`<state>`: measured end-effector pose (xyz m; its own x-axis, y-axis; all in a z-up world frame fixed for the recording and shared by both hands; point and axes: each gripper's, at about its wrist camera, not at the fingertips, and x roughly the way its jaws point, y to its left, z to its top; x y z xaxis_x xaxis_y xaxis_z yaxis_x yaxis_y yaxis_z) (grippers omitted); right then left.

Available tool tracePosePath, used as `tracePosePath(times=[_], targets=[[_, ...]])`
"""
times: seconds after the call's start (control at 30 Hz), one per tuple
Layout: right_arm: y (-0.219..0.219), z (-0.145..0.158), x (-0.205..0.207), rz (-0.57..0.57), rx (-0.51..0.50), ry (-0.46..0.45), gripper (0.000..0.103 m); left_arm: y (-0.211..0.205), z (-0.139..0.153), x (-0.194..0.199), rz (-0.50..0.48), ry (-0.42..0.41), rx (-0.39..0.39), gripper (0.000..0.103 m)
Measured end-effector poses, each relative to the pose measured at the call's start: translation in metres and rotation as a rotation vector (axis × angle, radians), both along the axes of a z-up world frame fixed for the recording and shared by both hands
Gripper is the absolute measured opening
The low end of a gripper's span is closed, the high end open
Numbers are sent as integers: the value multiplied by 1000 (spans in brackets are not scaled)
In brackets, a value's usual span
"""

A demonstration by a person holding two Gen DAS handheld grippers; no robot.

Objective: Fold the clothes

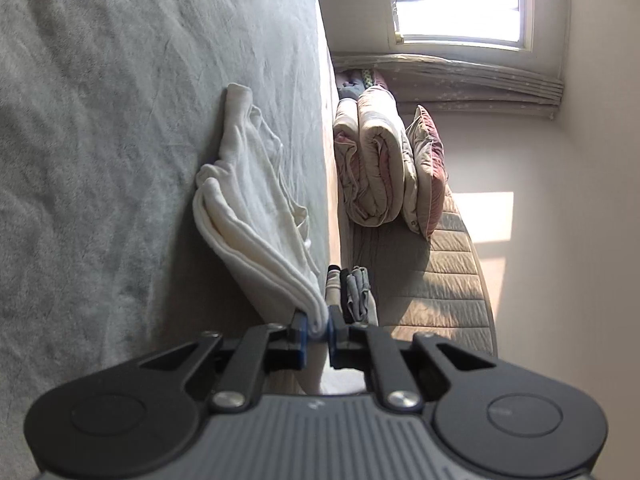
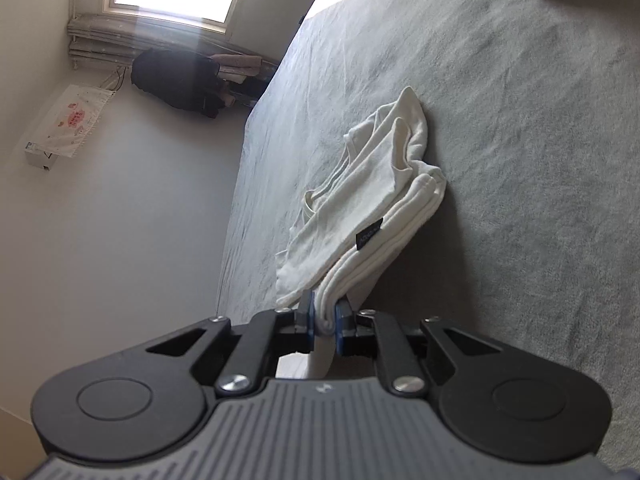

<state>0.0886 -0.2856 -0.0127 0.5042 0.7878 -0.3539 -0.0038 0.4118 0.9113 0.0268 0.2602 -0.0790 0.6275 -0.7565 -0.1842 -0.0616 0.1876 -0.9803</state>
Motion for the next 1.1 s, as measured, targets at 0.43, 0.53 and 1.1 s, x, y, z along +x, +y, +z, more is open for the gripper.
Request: tracePosePath(times=[0.43,0.53,1.1], targets=[[11,-2,76,-197,93,-48,13,-5,13,86,197,-30,-57,9],[11,-12,89,-227,102,-28,13,-6,8,108,220,-2,-39,9],[-12,-62,117,-271,111,69,18,8,-29,156,328,49,16,35]])
